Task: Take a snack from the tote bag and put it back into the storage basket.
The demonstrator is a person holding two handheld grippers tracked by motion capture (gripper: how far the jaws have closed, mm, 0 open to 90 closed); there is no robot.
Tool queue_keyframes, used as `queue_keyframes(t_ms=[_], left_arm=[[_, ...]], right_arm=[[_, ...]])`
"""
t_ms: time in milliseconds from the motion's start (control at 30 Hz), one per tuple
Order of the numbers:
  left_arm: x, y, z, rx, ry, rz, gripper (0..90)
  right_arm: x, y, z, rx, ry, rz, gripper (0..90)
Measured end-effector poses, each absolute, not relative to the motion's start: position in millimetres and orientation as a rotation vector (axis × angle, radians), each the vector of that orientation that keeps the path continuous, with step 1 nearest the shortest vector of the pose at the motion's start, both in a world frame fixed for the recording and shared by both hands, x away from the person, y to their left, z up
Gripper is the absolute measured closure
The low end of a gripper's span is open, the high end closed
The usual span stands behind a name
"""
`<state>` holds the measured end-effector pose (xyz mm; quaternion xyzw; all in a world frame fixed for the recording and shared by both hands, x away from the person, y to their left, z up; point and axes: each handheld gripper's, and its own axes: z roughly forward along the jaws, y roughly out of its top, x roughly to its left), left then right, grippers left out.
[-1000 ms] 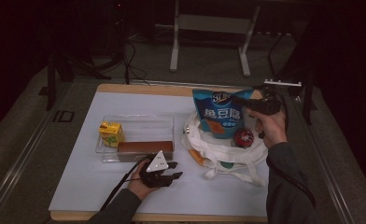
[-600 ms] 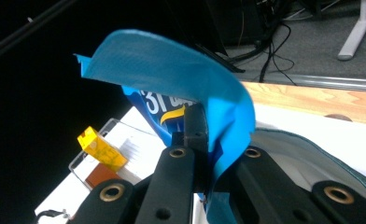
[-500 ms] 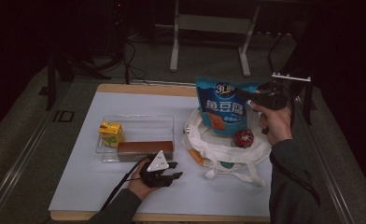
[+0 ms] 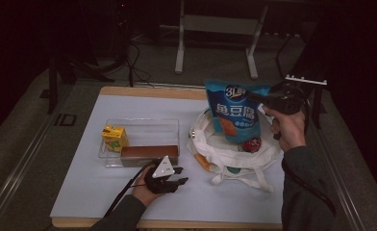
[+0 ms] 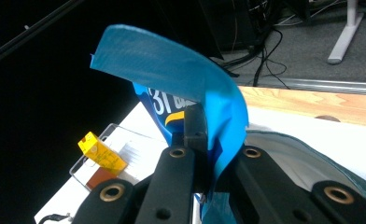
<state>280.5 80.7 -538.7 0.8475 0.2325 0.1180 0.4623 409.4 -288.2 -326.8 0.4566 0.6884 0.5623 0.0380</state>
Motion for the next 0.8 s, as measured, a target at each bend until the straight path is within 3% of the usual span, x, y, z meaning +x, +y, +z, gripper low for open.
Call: queue_keyframes(t_ms=[800], left_arm=[[279, 79, -539, 2.103, 0.551, 0.302, 56.4]], right_arm=[[388, -279, -310, 1.377, 2.131, 1.769, 89.2]])
